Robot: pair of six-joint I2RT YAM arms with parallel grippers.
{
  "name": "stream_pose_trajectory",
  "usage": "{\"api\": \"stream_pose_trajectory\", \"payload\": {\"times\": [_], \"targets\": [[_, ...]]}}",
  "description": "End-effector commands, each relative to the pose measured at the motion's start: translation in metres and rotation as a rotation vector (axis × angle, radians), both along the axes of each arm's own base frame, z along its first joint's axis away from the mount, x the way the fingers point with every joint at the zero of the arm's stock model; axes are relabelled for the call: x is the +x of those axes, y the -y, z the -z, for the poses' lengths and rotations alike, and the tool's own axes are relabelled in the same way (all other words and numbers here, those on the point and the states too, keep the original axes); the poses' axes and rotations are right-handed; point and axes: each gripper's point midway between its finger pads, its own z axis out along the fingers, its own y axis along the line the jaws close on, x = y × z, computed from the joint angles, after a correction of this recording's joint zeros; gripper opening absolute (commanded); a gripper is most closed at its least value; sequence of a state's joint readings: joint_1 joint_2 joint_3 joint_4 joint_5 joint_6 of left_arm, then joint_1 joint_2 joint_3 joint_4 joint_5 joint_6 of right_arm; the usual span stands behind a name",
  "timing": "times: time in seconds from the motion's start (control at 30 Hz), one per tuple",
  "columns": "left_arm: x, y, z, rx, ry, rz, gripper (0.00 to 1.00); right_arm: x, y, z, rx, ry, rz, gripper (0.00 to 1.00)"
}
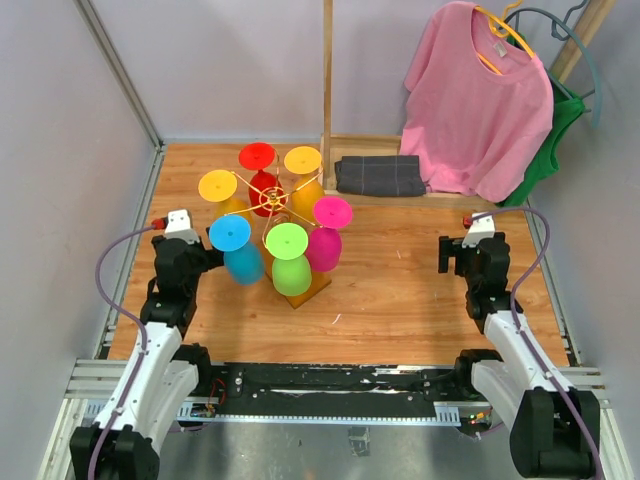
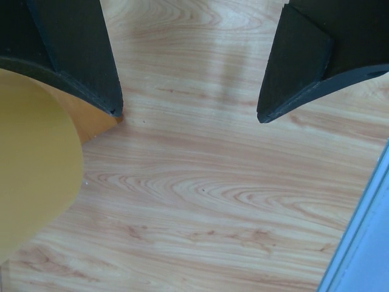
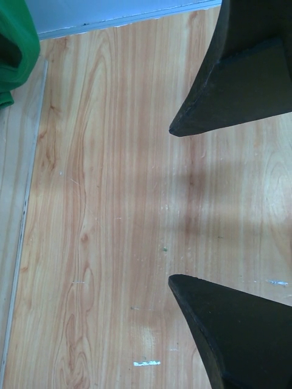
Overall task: Take the wine glass off the wine glass rack
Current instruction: Pick up the wine glass from the wine rack.
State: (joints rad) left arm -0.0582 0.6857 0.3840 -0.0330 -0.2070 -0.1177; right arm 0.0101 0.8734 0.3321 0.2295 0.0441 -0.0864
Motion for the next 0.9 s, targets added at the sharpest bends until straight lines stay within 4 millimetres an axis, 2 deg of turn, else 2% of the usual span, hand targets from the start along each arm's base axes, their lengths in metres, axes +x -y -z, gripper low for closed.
{"api": "stream_pose_trajectory", "payload": {"times": [0.0,0.1,0.3,0.47,0.5,0.63,0.87], "targets": [[-0.013,-0.004,-0.016,-0.026,-0.009,-0.037,0.97,0.0,-0.009,-0.01,-0.02,0.003,-0.046,0.98],[-0.016,-0.004,-0.032,-0.041,0.03,-0.04,0.96,0.0,-0.01,-0.015,-0.016,0.007,-0.051,0.98],[-0.016,-0.013,-0.044,-0.04,0.018,-0.099,0.96,0.005,-0.017,-0.029,0.012,0.008,-0.078,0.98],[-0.017,-0.02,-0.056,-0.034,0.018,-0.128,0.96,0.007,-0.026,-0.052,0.068,-0.022,-0.102,0.98],[-0.017,-0.022,-0.059,-0.032,0.019,-0.137,0.96,0.009,-0.028,-0.063,0.083,-0.021,-0.105,0.98],[-0.019,-0.031,-0.071,-0.046,0.024,-0.173,0.96,0.01,-0.032,-0.083,0.153,-0.099,-0.073,0.98],[-0.026,-0.039,-0.079,-0.068,0.012,-0.201,0.97,0.004,-0.051,-0.102,0.227,-0.318,-0.09,0.98]]}}
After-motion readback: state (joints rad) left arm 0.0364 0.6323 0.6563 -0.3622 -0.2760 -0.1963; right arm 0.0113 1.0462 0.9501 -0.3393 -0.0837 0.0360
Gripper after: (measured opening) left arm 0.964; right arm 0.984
